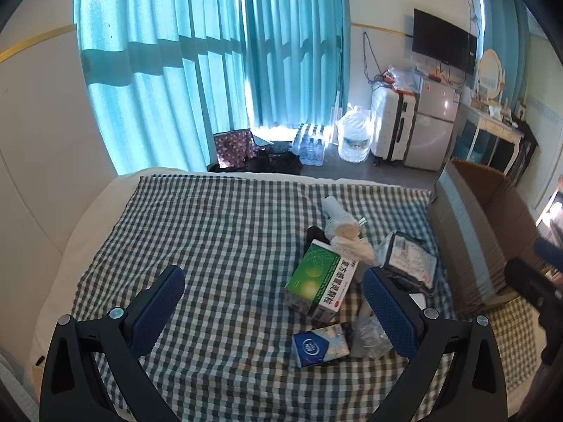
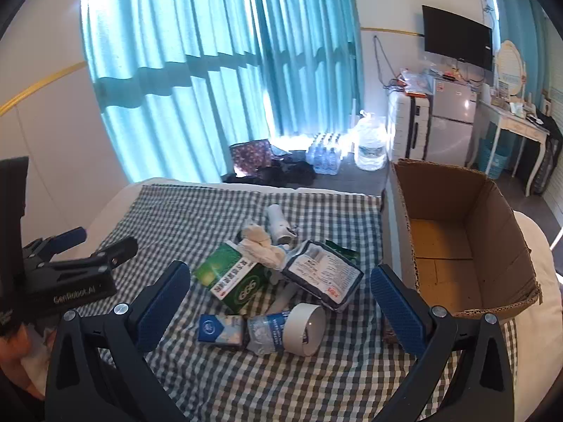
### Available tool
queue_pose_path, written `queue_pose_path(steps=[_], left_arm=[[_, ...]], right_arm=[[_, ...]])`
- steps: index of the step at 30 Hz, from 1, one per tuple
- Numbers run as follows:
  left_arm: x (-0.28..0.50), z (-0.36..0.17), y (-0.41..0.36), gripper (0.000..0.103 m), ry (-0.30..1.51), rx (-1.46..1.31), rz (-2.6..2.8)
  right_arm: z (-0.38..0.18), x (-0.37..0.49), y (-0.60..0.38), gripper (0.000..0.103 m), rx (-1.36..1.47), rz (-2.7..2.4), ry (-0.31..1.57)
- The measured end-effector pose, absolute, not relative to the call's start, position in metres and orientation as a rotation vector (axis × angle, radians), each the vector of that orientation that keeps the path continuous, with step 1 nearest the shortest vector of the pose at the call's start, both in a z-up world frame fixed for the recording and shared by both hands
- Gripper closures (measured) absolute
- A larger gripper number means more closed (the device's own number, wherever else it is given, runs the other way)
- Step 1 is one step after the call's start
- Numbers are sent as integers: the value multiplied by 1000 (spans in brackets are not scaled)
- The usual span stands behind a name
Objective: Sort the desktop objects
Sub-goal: 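Reach the left tool to the blue Vinda tissue pack while the right tool reaches the white tape roll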
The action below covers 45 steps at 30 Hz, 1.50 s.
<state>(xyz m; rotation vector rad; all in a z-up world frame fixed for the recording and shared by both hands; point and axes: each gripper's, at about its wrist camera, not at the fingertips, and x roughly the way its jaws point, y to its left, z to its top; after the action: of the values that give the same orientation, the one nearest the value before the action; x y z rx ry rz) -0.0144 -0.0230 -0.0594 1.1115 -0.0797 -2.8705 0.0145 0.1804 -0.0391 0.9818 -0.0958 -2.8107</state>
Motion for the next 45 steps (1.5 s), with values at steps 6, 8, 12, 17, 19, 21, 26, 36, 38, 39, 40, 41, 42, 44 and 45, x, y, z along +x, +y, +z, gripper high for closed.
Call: queue_pose_path(steps=[6,8,12,17,19,21,26,36,38,39,40,41,42,44,45], left_arm=[[-22,-86,-21,0,-107,1205,-2879],[-26,-93,-21,0,-108,1230,-2867],[-31,-109,-19,0,-125,1266,-2851],[-35,-128,-18,0,-133,1314,-2836],[-36,-136,-17,0,-140,1343,-2824],[-37,-145,-16,0,-134,1378,-2826],[-39,-172,-9,0,-161,1459,-2801],[-48,-204,-2,0,-77,1583,-2811],[-52,-210,1,0,-79,1605,-2800],[-53,-213,2,0,-77,1611,-2793],[-54,-216,3,0,-77,1617,-2785],[-57,-219,4,0,-83,1617,-2783],[-58,-223,6,0,-89,1621,-2776],[-60,-229,9,0,-98,1639,-2764],[-60,-232,10,0,-104,1643,-2758]], right_arm=[[-58,7,169,0,992,-2787,16],[-66,9,166,0,976,-2781,33],[-80,6,163,0,990,-2751,29],[-100,1,153,0,1046,-2772,153],[-105,1,152,0,1036,-2769,172],[-108,2,153,0,1034,-2761,154],[-126,-4,156,0,1141,-2673,87],[-150,-8,166,0,1207,-2652,17],[-156,-10,165,0,1233,-2632,31],[-159,-11,165,0,1247,-2624,38],[-162,-12,165,0,1261,-2622,43],[-166,-13,165,0,1275,-2625,45],[-169,-14,166,0,1286,-2625,44],[-173,-16,167,0,1304,-2622,42],[-175,-17,168,0,1309,-2627,44]])
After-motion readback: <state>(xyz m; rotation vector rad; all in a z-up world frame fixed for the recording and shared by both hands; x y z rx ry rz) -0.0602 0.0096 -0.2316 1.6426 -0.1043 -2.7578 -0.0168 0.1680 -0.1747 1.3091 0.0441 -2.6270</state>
